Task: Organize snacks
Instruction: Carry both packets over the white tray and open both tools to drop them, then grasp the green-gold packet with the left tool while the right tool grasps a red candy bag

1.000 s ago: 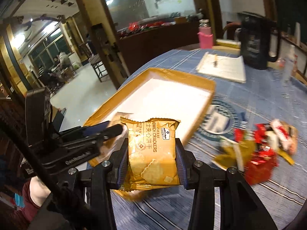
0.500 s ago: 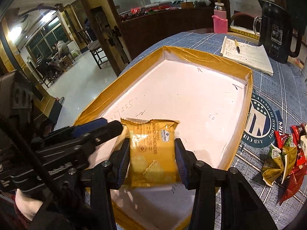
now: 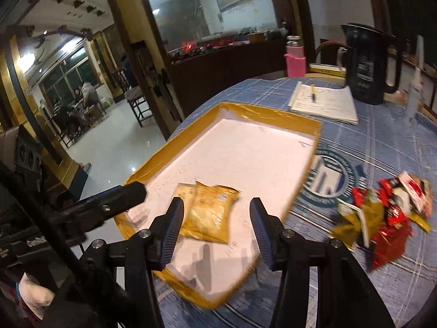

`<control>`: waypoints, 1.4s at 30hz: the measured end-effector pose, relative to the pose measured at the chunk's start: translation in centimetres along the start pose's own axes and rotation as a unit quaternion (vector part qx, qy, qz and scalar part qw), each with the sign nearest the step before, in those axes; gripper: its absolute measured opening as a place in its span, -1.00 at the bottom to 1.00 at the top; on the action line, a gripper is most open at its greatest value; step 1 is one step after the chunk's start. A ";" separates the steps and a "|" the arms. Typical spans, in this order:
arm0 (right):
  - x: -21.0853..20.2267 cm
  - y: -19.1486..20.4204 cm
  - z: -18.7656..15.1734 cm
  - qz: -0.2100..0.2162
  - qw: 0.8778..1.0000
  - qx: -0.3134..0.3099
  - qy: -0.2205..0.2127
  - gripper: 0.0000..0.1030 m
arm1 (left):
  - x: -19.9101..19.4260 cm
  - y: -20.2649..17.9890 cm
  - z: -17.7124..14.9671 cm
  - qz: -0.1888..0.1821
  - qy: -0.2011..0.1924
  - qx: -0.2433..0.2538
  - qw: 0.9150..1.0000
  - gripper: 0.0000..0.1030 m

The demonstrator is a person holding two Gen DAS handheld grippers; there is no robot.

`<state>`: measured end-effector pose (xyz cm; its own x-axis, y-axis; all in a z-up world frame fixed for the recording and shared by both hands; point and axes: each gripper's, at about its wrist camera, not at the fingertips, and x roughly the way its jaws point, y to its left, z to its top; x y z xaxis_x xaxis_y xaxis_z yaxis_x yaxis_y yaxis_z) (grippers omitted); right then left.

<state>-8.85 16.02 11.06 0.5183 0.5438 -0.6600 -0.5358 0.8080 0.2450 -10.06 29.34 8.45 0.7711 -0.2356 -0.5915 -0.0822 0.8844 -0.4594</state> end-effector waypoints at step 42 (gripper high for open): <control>-0.8 -18.5 -3.9 -0.136 0.958 0.247 0.041 0.06 | 6.2 -12.7 -5.7 0.060 0.044 0.186 0.980 0.58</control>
<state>-1.93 -0.21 4.32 0.5296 0.2947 -0.7954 0.0039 0.9369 0.3497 -7.81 14.35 6.84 0.7114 -0.1411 -0.6885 0.0804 0.9896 -0.1197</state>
